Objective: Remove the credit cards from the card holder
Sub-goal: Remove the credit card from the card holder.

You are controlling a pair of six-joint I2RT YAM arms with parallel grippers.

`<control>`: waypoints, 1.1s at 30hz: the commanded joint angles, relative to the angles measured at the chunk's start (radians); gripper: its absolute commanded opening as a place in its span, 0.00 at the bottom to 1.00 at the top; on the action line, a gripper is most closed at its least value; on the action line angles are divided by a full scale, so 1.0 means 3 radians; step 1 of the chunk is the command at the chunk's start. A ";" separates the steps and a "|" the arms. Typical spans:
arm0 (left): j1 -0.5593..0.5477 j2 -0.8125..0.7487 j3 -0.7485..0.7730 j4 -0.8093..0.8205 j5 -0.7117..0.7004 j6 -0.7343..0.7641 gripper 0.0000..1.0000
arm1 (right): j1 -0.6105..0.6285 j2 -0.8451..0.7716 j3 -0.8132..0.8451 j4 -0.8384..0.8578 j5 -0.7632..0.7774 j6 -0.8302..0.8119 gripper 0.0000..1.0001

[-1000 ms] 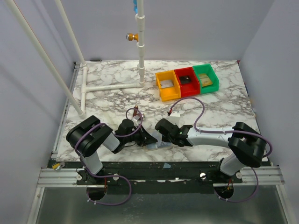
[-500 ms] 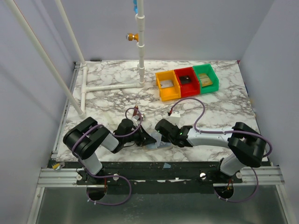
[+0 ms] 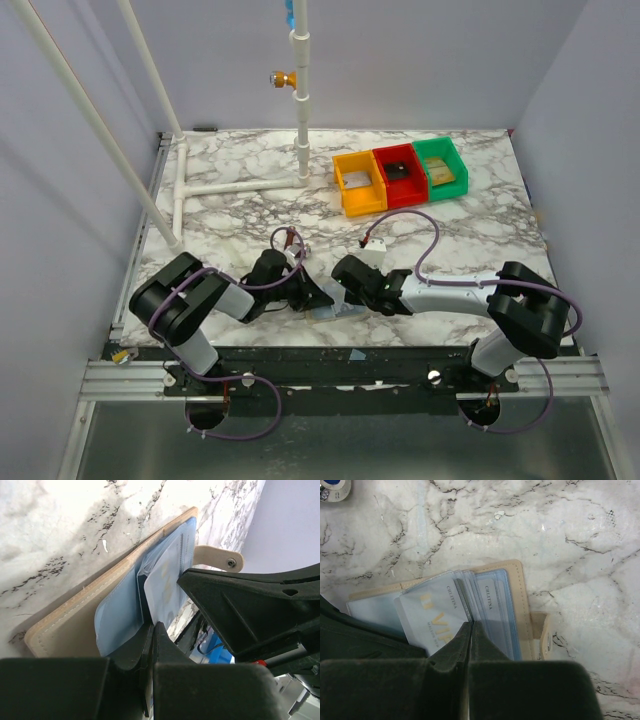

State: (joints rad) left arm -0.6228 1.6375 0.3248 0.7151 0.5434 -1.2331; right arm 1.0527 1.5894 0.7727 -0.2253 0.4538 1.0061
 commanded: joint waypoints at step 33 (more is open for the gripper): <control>0.0145 0.0262 -0.0333 0.1104 0.0455 -0.0180 0.00 | -0.0005 -0.0248 -0.0139 -0.0507 -0.0344 -0.0258 0.30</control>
State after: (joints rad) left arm -0.5896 1.6283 0.2737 0.7769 0.5961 -1.1976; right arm 1.0519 1.5414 0.7643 -0.2050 0.4179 0.9791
